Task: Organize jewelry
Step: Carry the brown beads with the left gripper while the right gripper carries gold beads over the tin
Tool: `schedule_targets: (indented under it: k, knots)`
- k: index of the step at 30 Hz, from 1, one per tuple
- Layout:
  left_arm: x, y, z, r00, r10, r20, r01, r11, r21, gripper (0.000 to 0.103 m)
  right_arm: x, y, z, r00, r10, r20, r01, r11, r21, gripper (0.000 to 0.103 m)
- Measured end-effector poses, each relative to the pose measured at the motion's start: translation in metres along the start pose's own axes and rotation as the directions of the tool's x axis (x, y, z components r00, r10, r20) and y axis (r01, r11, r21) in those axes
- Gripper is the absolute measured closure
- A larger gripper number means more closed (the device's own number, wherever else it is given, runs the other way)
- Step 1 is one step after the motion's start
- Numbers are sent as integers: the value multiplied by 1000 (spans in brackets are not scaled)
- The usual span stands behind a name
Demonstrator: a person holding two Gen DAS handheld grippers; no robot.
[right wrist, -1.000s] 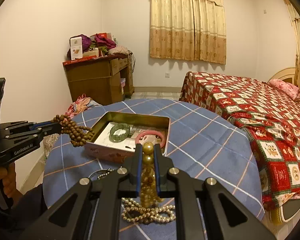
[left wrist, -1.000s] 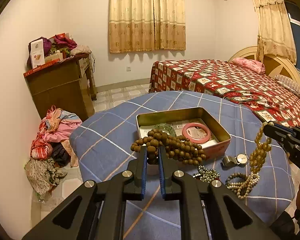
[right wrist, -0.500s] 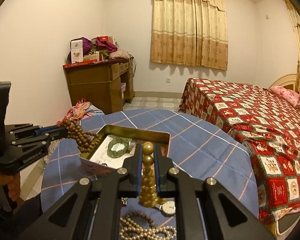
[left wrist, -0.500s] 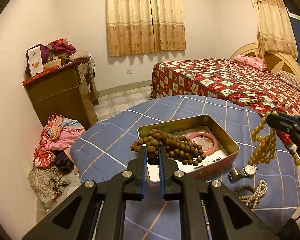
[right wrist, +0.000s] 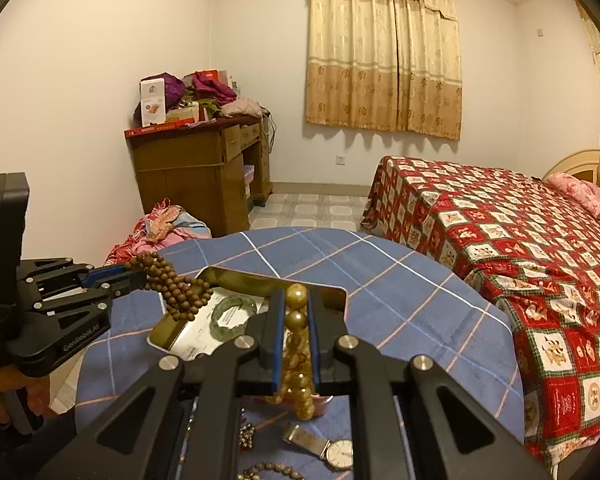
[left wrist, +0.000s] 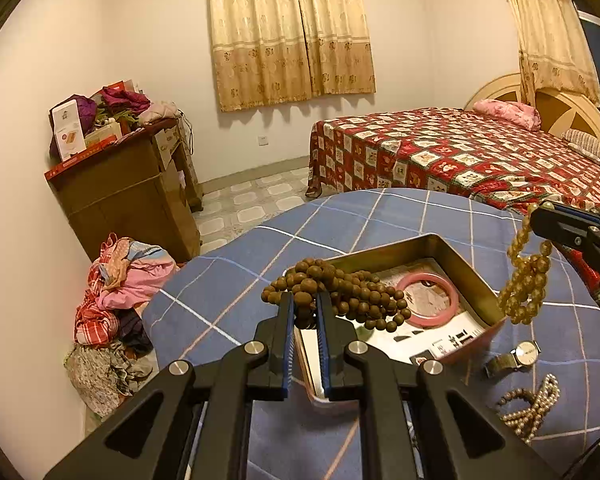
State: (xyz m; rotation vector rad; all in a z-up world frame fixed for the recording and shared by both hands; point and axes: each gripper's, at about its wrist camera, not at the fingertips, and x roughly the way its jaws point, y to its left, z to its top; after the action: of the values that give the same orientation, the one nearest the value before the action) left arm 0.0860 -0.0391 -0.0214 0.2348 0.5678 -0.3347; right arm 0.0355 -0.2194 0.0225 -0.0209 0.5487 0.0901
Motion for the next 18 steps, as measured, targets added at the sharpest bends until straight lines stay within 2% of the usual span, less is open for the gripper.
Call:
schedule_targets:
  k: [10, 18]
  knots:
    - [30, -1, 9, 999, 24, -29, -24, 1000, 18, 93, 27, 4, 8, 999, -2, -36, 1, 1000, -24, 90]
    - [61, -7, 4, 996, 46, -78, -42, 997, 58, 93, 66, 8, -2, 992, -5, -122, -2, 998, -56, 90]
